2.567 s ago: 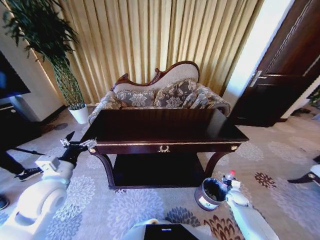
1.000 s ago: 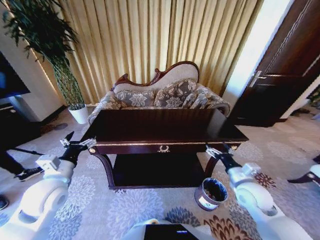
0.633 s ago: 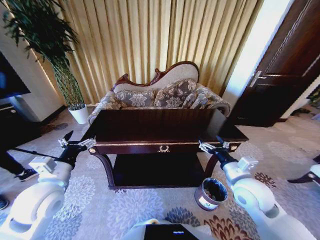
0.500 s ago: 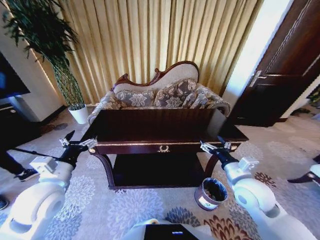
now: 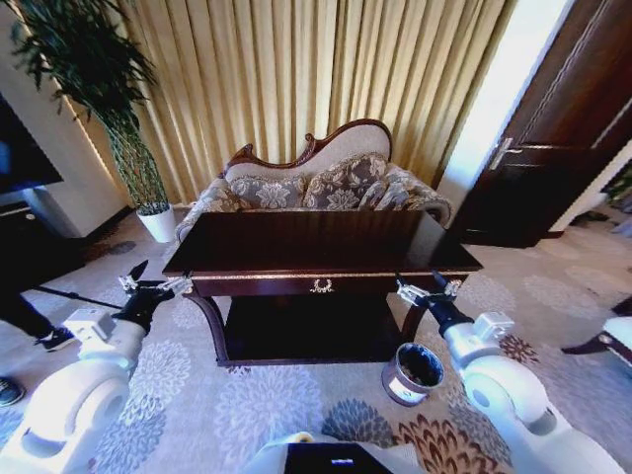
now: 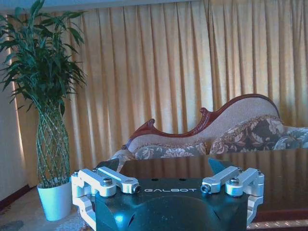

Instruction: Move to the front of the table and place the trash on the table into the trash bin.

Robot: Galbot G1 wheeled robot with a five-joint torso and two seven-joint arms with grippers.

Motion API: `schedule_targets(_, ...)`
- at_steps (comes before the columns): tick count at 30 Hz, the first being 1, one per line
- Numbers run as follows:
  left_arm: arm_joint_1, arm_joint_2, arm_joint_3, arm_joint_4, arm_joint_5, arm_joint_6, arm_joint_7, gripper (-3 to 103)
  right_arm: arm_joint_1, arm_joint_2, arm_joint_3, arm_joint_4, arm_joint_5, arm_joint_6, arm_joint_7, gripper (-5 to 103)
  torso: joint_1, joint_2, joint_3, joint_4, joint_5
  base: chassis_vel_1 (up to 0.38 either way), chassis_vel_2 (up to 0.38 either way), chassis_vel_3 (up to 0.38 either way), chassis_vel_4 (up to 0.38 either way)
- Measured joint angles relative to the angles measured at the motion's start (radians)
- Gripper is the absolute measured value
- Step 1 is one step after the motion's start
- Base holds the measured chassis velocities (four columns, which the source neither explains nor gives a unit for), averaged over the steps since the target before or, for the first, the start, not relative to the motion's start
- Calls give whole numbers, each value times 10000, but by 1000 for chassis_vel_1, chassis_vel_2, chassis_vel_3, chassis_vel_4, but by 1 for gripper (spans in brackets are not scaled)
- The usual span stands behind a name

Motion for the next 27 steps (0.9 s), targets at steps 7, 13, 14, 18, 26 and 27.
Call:
schedule_targets(7,-18,10,91,-3,80,-42,-13,100,-37,80,1,11,-115,3,23,100,-1,0,0,0,0,193,-176,-174,189)
schedule_targets(13,3,-4,108,-46,107,-55,-20,100,-53,93,29,-4,-169,11,23,100,0,0,1,3,-1,204,-204,-200,214)
schedule_targets(14,-1,8,107,-65,107,-56,-23,100,-63,93,45,-4,-186,18,23,100,0,0,0,2,-1,199,-194,-208,207)
schedule_targets(18,3,18,107,-99,107,-56,-25,100,-97,94,67,1,-196,26,24,100,0,-1,0,-1,0,234,-240,-240,211)
schedule_targets(26,124,-38,87,-202,115,-59,-33,100,-209,107,139,64,-198,45,26,100,-3,1,0,0,5,236,-238,-232,253)
schedule_targets(27,130,-43,85,-217,116,-60,-33,100,-225,107,150,68,-198,46,26,100,-3,1,0,-2,7,239,-214,-274,207)
